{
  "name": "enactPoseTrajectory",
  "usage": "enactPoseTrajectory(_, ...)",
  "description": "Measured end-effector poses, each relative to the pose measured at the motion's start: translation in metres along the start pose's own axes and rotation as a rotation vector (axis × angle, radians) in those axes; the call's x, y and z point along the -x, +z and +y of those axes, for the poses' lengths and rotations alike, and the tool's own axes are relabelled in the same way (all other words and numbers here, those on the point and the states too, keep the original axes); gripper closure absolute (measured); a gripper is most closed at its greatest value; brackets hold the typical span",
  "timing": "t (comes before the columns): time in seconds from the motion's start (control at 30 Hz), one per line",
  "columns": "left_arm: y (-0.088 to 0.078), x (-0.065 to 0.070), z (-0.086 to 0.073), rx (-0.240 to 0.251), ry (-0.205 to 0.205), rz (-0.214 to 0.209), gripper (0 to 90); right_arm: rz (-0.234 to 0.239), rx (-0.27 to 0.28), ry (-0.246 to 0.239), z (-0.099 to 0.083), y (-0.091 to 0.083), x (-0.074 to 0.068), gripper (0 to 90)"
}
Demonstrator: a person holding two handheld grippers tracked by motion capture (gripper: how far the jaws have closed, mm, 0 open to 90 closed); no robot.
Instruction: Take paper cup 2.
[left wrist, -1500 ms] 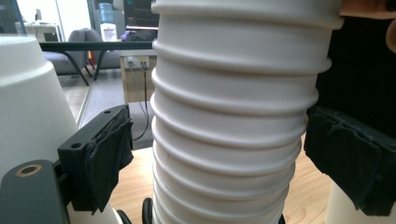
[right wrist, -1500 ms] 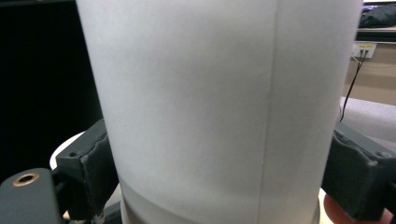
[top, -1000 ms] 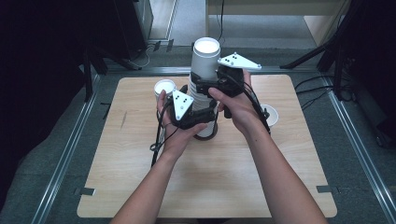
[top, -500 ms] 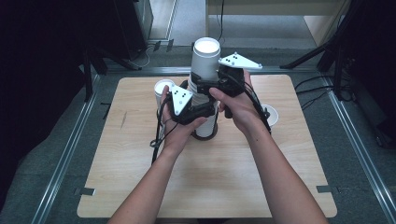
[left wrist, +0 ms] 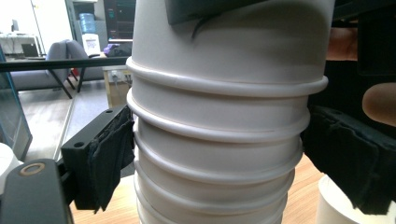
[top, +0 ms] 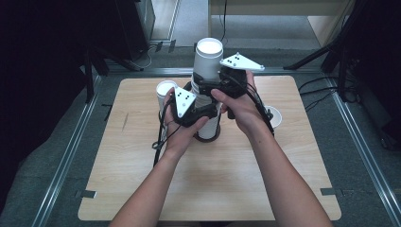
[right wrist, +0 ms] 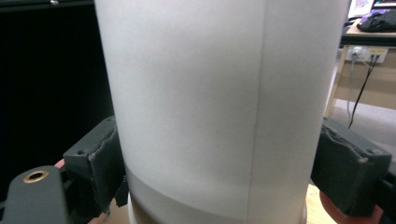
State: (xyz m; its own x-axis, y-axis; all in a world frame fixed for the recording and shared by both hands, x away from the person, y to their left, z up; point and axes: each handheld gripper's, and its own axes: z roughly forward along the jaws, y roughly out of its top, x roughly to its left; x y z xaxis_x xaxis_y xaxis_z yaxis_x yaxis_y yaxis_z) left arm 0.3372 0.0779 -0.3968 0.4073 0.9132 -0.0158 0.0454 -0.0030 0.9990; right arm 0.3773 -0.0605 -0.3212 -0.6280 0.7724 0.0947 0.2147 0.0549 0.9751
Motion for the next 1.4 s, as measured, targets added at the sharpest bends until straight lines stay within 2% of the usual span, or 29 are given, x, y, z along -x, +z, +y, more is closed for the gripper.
enactPoseTrajectory(0.3,-0.003,-0.003,-0.001,0.004,-0.015,-0.015,12.8,-0.029,0.027,-0.006,0.002,0.001,-0.003,14.4)
enactPoseTrajectory(0.83,-0.003,-0.004,-0.002,0.008,-0.016,-0.019,13.5,-0.035,0.044,-0.021,0.007,0.0,-0.003,15.9)
enactPoseTrajectory(1.03,-0.003,-0.003,-0.002,0.005,-0.014,-0.015,14.2,-0.035,0.086,0.007,0.013,-0.003,-0.004,16.1)
enactPoseTrajectory(1.13,-0.003,-0.002,-0.002,0.006,-0.019,-0.011,14.1,-0.058,0.058,-0.037,0.014,-0.002,-0.008,16.0)
enactPoseTrajectory(1.27,-0.005,-0.002,0.0,0.016,-0.023,-0.012,11.4,-0.047,0.043,-0.002,0.012,-0.001,-0.005,15.7)
enactPoseTrajectory(1.33,-0.005,-0.001,0.001,0.011,-0.017,-0.003,7.3,-0.048,0.036,-0.006,0.012,-0.001,-0.006,15.5)
enactPoseTrajectory(1.4,-0.005,-0.001,0.001,0.01,-0.017,0.0,7.3,-0.05,0.019,-0.014,0.011,0.0,-0.007,15.3)
